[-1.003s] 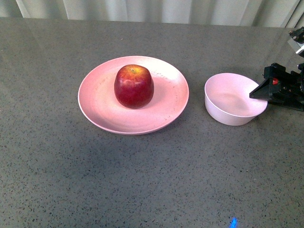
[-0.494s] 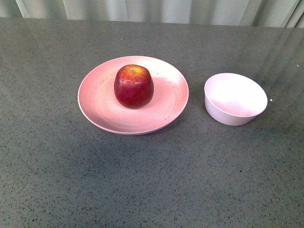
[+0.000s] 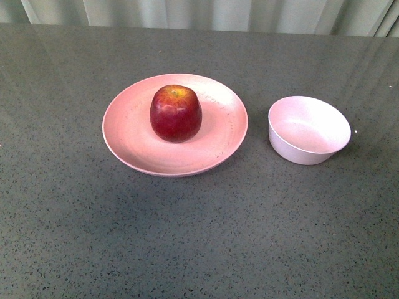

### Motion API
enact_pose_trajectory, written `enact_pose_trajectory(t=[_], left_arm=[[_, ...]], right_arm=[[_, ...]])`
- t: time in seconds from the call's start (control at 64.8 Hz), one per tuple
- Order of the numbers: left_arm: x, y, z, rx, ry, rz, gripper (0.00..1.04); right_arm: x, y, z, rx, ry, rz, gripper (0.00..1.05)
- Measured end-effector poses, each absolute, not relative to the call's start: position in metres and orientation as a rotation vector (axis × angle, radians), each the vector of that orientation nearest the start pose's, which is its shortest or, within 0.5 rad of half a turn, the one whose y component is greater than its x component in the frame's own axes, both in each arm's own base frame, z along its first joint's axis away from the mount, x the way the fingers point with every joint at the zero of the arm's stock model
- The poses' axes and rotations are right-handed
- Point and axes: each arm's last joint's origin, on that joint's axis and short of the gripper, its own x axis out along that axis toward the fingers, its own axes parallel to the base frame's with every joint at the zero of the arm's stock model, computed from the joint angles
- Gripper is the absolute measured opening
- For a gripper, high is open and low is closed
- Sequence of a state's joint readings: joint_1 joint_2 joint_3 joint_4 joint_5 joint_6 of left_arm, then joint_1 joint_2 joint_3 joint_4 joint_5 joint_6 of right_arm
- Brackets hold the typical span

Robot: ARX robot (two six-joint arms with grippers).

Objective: Move apple from plate to bowl

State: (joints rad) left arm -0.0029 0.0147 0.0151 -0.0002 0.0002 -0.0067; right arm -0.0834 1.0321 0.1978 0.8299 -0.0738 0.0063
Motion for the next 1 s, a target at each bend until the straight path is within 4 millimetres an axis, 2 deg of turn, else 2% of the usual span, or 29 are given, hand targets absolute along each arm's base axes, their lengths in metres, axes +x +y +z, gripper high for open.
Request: enact_pose_trajectory(t=[0.185,0.571,1.003], left_arm=[[0.098,0.000,0.167,-0.006,0.000,-0.003,0.96],[0.098,0.000,0.167,-0.006,0.000,-0.003,0.96],[0.098,0.000,0.167,-0.006,0.000,-0.003,0.96]], right_arm=[[0.171,-0.001,0.180,0.003,0.012,0.005,0.02],[0.145,0.000,0.166,0.003,0.007,-0.001,0.02],[0.126,0.000,0.174,0.003,-0.021,-0.003,0.02]])
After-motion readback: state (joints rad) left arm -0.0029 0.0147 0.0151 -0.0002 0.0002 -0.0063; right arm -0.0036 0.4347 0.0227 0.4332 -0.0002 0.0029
